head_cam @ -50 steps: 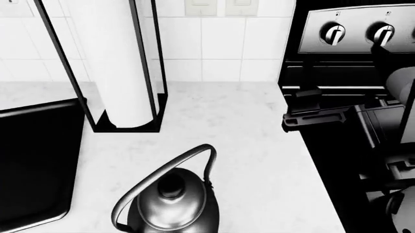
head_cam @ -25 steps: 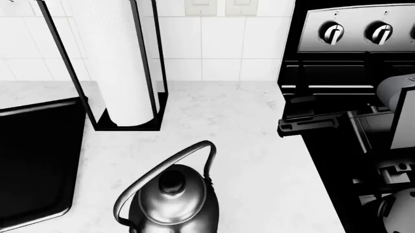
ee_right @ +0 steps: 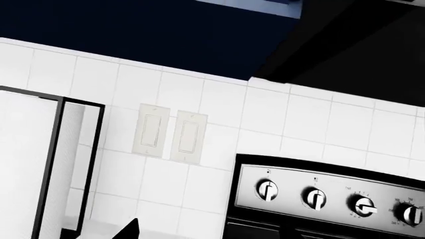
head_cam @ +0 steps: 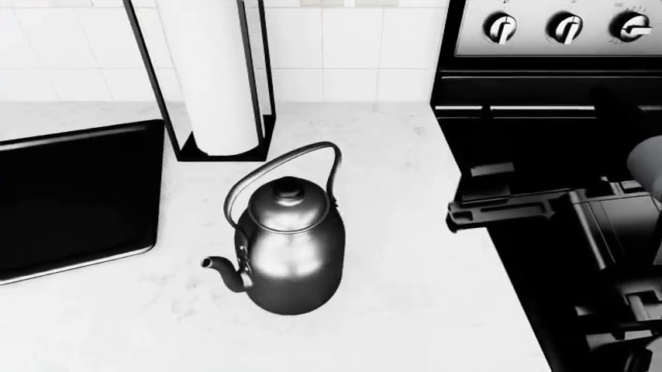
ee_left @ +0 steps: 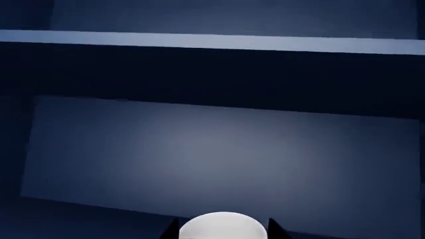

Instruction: Pick the kettle from the counter and place it on the tray. Then pick the mug from the cabinet and place it on the tray. Then close the cabinet doors.

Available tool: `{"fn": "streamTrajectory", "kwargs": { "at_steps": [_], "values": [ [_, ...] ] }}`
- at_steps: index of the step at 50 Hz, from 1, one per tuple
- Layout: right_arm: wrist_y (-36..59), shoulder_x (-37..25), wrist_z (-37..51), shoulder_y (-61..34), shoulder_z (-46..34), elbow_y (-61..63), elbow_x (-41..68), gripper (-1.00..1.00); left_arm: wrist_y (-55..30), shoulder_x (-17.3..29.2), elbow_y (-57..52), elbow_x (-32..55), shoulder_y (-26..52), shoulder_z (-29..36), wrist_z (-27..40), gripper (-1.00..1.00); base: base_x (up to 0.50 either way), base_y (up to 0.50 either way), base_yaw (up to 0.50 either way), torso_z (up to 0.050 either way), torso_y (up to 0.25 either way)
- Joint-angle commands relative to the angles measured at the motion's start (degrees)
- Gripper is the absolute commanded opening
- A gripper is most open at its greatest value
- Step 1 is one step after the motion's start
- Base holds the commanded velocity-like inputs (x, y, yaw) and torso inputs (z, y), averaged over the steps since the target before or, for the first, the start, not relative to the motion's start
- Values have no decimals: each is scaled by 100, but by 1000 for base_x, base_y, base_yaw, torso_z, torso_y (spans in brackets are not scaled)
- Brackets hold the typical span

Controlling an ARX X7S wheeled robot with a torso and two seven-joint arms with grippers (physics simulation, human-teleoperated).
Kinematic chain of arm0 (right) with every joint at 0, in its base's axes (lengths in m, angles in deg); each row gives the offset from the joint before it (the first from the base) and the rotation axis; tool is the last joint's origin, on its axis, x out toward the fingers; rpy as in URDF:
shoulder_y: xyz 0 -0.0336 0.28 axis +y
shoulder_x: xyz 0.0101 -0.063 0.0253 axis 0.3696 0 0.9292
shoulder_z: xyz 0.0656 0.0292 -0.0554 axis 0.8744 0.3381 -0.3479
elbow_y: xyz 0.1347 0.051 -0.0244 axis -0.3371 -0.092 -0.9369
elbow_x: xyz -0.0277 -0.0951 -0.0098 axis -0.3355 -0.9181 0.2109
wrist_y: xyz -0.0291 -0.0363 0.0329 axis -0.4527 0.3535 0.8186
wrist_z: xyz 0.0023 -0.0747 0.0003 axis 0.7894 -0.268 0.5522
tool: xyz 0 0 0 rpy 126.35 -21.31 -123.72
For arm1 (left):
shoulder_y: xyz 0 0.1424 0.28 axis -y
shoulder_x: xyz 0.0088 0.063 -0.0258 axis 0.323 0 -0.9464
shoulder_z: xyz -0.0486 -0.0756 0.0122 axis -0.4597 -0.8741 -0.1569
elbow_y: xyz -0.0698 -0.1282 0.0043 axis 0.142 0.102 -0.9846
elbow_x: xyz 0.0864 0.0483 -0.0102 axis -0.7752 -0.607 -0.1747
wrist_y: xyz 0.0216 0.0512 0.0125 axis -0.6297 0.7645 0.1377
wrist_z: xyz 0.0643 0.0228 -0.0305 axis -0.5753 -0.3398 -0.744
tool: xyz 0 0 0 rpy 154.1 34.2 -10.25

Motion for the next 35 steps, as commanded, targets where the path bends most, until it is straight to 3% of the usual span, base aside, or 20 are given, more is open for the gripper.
{"fn": "streamTrajectory", "kwargs": {
  "at_steps": [1,6,7,10,12,15,19,25,35],
  "values": [
    [-194,-106,159,148,142,183,198,100,-1871,167,-3193,434,-787,-272,-246,-100,0,0,0,0,0],
    [-675,-391,144,475,53,247,49,100,-3320,357,-5407,809,-1505,-473,-390,-100,0,0,0,0,0],
    [-821,-481,163,511,-31,248,13,100,-3330,487,-5527,1325,-1636,-506,-48,-100,0,0,0,0,0],
    [-1252,-744,241,622,-290,249,-96,100,-3328,1339,-5840,3904,-2118,-688,2530,-100,0,0,0,0,0],
    [-1498,-899,296,652,-480,247,-164,100,-3319,1585,-5979,5623,-2405,-836,4118,-100,0,0,0,0,0],
    [-1728,-1024,338,688,-684,240,-266,100,-3280,1820,-6293,8201,-3007,-1047,5125,-100,0,0,0,0,0],
    [-1839,-1027,293,780,-797,184,-423,100,-3123,2024,-6713,9625,-3775,-1236,6047,-100,0,0,0,0,0],
    [-1911,-989,238,850,-877,106,-550,100,-2828,2214,-7342,10626,-4748,-1279,6569,-100,0,0,0,0,0],
    [-1969,-1008,261,975,-932,78,-911,100,-2832,2262,-7974,10630,-6107,-1818,6203,-100,0,86,0,0,0]
  ]
}}
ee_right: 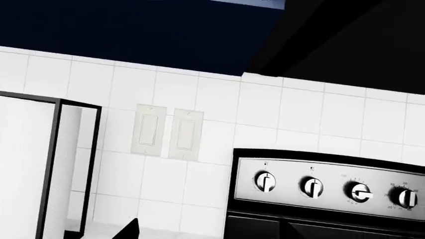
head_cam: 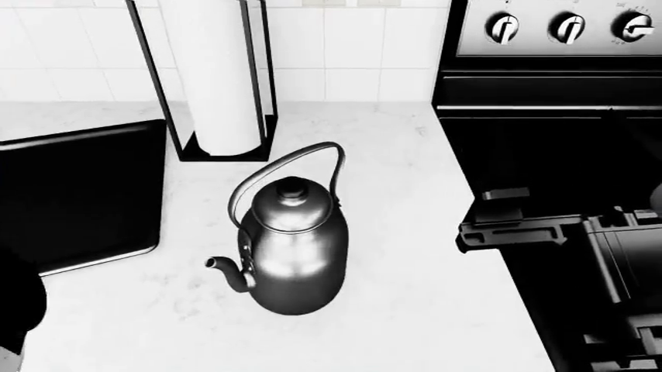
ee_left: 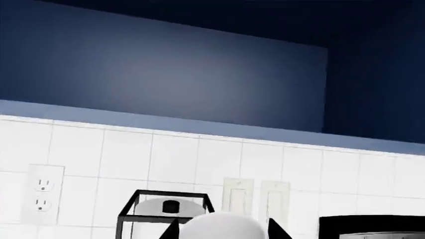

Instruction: Pick the kettle from the counter and place it on the tray. Then pick the mug from the cabinet and place it on the tray. Then close the cabinet doors.

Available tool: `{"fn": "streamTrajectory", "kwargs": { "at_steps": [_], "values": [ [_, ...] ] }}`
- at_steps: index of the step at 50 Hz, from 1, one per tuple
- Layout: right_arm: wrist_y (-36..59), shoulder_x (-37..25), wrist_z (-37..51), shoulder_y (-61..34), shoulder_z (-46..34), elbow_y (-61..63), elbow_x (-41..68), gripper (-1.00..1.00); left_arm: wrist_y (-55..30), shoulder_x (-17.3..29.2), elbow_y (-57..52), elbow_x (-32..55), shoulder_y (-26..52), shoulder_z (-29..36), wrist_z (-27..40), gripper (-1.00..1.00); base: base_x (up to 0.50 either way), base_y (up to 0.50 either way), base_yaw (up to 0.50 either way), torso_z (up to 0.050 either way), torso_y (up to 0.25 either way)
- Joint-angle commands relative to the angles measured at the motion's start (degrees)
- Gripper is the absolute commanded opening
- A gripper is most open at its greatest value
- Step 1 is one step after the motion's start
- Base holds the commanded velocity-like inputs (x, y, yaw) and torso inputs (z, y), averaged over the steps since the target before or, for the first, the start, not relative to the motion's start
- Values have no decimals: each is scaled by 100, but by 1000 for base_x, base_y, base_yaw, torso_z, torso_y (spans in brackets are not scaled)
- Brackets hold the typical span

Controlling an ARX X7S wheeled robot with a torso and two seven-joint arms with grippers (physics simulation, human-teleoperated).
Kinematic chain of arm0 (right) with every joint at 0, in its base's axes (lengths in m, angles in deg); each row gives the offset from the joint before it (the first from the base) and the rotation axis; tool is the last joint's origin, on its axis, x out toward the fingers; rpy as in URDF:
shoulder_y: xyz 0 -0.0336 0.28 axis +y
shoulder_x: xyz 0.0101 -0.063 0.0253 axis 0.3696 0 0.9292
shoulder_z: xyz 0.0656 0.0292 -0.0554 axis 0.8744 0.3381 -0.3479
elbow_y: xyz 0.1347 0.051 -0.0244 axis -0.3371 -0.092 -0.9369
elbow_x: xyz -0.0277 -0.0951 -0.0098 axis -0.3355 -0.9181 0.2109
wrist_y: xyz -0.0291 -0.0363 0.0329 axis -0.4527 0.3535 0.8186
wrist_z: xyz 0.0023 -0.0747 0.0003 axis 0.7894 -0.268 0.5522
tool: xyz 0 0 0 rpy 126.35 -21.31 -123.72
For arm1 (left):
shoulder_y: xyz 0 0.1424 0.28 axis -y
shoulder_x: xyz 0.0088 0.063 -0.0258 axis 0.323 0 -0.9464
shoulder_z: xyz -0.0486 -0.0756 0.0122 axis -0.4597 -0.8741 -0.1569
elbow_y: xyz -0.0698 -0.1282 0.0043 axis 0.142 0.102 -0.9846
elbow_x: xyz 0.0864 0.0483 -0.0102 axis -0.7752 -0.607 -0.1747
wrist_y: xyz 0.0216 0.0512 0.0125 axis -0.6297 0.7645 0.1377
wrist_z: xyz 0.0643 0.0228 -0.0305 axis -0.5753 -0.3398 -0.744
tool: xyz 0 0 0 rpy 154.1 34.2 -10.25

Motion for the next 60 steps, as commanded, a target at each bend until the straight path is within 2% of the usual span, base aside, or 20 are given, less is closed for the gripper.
{"fn": "streamTrajectory", "kwargs": {
  "at_steps": [1,12,53,60],
  "values": [
    [-147,-65,41,100,-193,-27,-333,100,4,248,-952,1208,-1503,-513,490,-100,0,500,0,0,0],
    [-200,-78,37,102,-250,-98,-397,100,-38,194,-1089,693,-1958,-727,-58,-100,0,500,0,0,0],
    [-267,-419,395,-393,-253,29,133,100,314,411,-1255,-124,-2514,-548,-892,-100,0,500,0,0,0],
    [-185,-648,599,-935,-157,7,739,100,384,447,-1240,-218,-2562,-508,-980,-100,0,3,0,0,0]
  ]
}}
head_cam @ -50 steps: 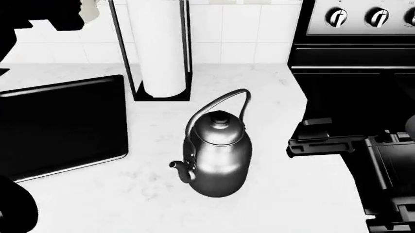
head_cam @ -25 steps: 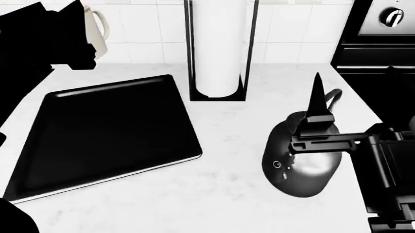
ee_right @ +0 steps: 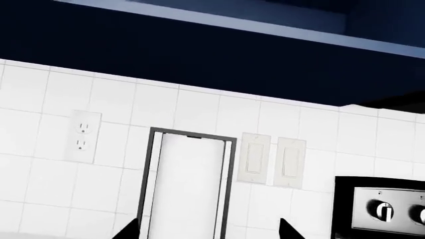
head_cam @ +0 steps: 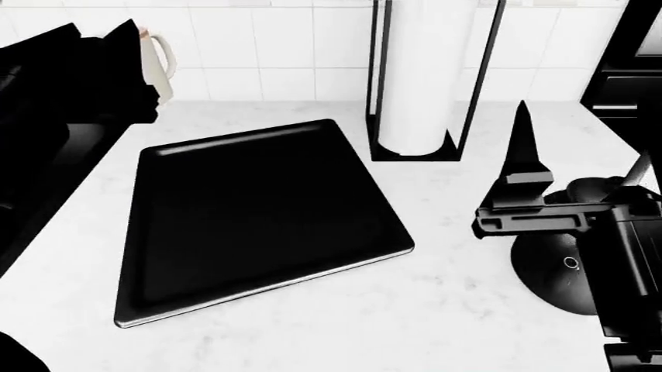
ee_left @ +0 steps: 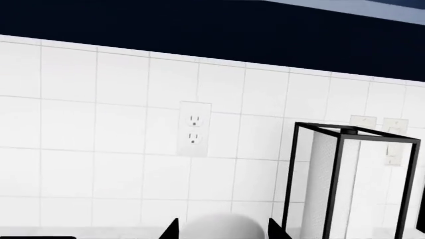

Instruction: Pick the kettle from the counter and place it on the tray. Then pick the mug from the cabinet and place it on the tray. Then close the cabinet doors.

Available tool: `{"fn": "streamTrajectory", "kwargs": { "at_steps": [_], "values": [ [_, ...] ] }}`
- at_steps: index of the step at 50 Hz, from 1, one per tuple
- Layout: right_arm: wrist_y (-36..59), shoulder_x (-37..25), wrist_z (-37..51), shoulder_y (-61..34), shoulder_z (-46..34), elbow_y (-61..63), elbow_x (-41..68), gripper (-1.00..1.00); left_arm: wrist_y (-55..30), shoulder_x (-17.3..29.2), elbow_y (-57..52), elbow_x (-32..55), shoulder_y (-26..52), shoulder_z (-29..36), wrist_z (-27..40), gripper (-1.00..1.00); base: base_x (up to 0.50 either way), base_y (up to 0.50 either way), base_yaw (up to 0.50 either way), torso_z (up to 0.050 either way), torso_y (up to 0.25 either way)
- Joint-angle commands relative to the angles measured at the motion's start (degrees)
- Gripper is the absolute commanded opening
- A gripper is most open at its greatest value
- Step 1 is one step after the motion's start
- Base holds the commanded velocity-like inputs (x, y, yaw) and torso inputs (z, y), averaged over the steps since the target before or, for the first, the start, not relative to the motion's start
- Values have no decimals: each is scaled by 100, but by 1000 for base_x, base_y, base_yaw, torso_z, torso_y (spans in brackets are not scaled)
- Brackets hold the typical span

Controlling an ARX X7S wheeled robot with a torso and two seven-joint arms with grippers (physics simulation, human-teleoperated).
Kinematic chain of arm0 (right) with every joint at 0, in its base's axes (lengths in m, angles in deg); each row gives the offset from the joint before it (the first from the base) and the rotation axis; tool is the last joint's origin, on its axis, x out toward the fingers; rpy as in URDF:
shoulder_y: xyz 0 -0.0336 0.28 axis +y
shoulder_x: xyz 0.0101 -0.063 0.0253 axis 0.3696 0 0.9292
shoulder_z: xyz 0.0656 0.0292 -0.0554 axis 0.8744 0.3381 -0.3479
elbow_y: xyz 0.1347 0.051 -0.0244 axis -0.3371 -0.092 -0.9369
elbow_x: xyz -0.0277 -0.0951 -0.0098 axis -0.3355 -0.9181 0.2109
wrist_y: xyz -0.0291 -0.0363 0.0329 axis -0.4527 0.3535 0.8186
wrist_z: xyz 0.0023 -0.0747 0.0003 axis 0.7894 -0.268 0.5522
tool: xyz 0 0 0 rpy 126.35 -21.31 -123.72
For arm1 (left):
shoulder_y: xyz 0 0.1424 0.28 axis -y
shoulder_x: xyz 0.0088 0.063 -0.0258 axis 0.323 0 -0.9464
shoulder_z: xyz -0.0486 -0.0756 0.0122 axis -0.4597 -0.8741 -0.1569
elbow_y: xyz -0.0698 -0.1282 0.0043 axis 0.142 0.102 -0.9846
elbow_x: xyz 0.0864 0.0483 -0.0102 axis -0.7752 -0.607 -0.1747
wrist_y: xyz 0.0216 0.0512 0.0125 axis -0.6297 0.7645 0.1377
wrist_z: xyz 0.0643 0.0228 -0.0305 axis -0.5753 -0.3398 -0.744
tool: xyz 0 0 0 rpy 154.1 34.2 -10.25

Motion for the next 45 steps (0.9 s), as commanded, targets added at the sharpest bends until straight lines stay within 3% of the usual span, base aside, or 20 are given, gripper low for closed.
{"fn": "streamTrajectory", "kwargs": {
  "at_steps": [1,14,24,36,45],
  "values": [
    [106,-295,266,-647,91,2,695,100,143,40,-24,-173,-109,47,-190,-100,0,0,0,0,0],
    [665,-755,813,-2764,28,-245,2488,100,266,128,32,-354,-160,107,-347,-100,0,0,0,0,1],
    [615,-784,821,-2748,108,-238,2457,100,374,156,32,-723,-268,199,-639,-100,355,0,0,0,0],
    [524,-828,747,-2466,224,-155,2213,100,1102,260,389,-2672,-953,979,-1950,-100,0,0,0,0,1],
    [504,-797,731,-2340,224,-136,2117,100,1549,311,593,-3353,-1479,1431,-2388,-100,0,0,0,0,1]
  ]
}}
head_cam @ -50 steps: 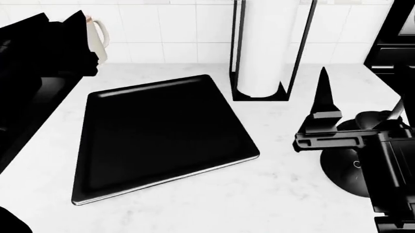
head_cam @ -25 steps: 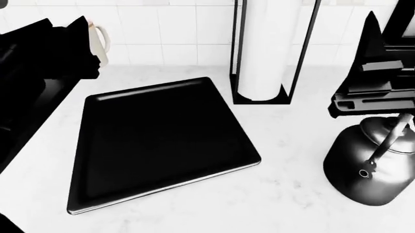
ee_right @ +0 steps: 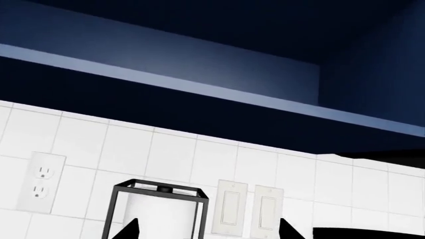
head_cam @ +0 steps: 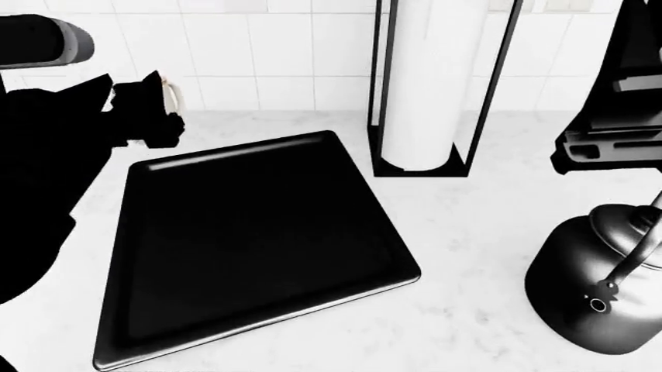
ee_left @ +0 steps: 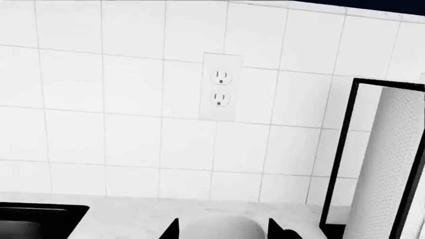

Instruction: Pick the kettle from the counter and place it on the tray. Then pick the mug from the cabinet and place it on the tray. Then close the cabinet doors.

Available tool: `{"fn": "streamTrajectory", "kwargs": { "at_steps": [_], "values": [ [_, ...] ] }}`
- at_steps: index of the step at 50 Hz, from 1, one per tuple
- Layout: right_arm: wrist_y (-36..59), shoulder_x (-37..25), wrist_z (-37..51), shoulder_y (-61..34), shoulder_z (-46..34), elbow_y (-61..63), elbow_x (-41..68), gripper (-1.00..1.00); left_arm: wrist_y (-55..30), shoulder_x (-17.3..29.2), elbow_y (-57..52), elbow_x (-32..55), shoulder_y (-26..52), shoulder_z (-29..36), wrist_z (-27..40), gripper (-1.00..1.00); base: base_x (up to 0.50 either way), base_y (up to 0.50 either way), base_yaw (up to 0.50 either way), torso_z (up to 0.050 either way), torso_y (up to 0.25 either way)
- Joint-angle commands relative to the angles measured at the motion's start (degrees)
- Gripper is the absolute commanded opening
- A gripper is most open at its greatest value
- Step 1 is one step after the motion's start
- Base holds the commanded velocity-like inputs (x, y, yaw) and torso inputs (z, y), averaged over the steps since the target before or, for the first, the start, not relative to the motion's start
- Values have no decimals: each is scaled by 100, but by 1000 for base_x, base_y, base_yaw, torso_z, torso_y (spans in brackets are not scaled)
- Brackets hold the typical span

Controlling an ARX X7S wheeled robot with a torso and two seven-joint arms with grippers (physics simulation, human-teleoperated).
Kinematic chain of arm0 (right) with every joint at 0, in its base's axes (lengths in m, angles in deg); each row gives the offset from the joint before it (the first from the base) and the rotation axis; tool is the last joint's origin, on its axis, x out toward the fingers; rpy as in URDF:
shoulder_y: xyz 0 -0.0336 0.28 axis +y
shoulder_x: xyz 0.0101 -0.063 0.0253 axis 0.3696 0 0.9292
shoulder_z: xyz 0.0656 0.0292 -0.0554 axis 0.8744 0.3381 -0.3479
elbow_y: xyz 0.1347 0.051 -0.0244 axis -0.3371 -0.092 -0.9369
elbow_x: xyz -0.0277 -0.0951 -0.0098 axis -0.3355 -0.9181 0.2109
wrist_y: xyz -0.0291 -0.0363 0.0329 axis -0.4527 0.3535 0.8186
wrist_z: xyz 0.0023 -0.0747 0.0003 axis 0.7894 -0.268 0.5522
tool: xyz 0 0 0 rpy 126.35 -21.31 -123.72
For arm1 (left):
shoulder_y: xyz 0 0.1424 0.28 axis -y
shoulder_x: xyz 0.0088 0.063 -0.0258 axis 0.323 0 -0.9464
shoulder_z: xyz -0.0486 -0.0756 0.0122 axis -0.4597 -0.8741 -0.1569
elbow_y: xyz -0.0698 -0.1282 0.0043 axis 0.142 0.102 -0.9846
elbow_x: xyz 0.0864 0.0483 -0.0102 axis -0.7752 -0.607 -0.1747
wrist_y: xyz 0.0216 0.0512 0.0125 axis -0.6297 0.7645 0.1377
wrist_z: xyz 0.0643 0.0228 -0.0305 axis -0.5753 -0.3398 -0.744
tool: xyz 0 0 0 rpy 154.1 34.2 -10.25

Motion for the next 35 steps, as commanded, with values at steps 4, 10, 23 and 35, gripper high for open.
{"fn": "streamTrajectory", "kwargs": {
  "at_steps": [4,10,23,35],
  "values": [
    [-42,10,-40,184,36,16,-146,100,622,72,272,-1047,-646,563,-671,-100,0,0,0,0,0],
    [-33,49,-65,222,13,3,-214,100,745,118,312,-1144,-847,584,-758,-100,0,0,0,0,0],
    [-39,81,-82,294,-5,-3,-296,100,955,181,384,-1294,-1145,604,-864,-100,0,0,0,1,1],
    [-5,134,-78,280,-58,-11,-344,100,1218,215,533,-1514,-1436,665,-1008,-100,0,0,0,0,0]
  ]
}}
